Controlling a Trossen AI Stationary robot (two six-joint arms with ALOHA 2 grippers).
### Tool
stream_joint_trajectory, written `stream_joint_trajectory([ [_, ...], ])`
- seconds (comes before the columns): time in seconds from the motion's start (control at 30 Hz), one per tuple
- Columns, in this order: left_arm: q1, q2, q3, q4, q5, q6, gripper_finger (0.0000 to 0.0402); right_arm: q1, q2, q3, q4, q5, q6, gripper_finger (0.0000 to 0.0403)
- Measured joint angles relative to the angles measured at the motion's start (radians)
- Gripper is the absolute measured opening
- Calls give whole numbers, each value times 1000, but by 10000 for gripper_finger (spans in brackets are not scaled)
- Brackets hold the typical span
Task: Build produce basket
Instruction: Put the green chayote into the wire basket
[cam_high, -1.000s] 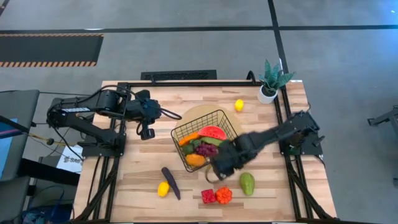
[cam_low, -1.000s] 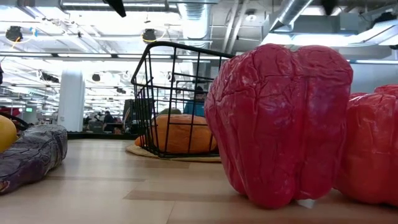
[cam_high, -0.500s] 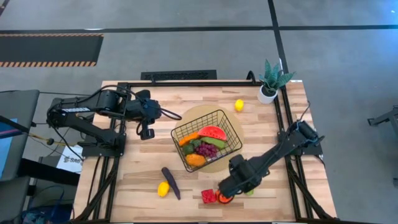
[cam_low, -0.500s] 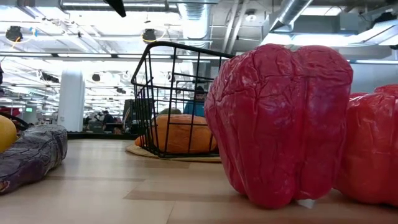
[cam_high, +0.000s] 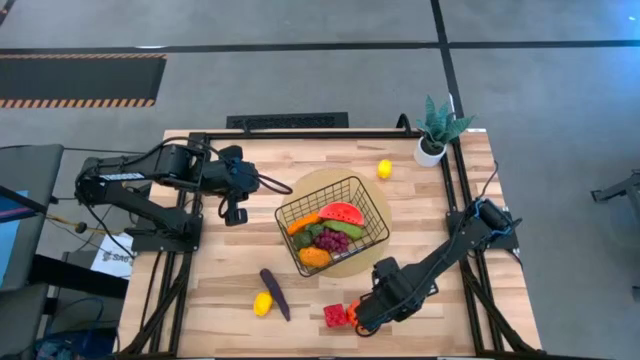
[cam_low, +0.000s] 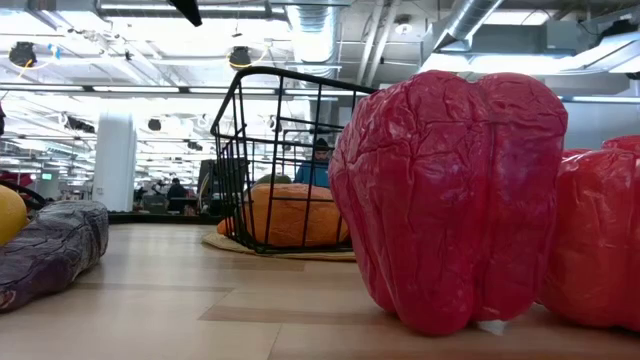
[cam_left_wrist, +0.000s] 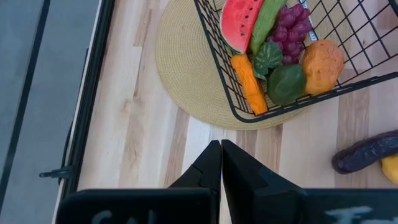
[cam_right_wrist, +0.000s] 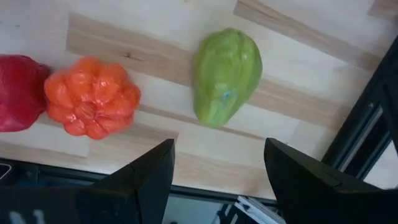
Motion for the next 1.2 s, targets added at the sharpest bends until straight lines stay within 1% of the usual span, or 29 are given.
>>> stream_joint_trajectory([
  [0.13, 0, 0, 0, 0, 0, 0, 0, 16, -2, -16, 8, -1, 44, 266],
  [0.23, 0, 0, 0, 0, 0, 0, 0, 21, 0, -71, 20, -44, 98, 266],
  [0.3, 0, 0, 0, 0, 0, 0, 0, 25, 0, -95, 30, -87, 93, 266],
  [0.37, 0, 0, 0, 0, 0, 0, 0, 23, 0, -105, 41, -107, 72, 266],
  [0.5, 0, 0, 0, 0, 0, 0, 0, 16, 0, -106, 58, -103, 49, 266],
  [0.73, 0, 0, 0, 19, -1, 0, 0, 17, 0, -106, 78, -92, 80, 266],
  [0.87, 0, 0, 0, 31, -1, 3, 0, 17, 0, -106, 74, -29, 108, 266],
  [0.93, 0, 0, 0, 30, -1, 3, 0, 15, 0, -107, 64, -15, 109, 266],
  [1.1, 0, 0, 0, 30, -1, 3, 0, 22, -2, -175, 74, -16, 111, 266],
  [1.2, 0, 0, 0, 30, -1, 3, 0, 25, -1, -220, 116, -18, 117, 266],
])
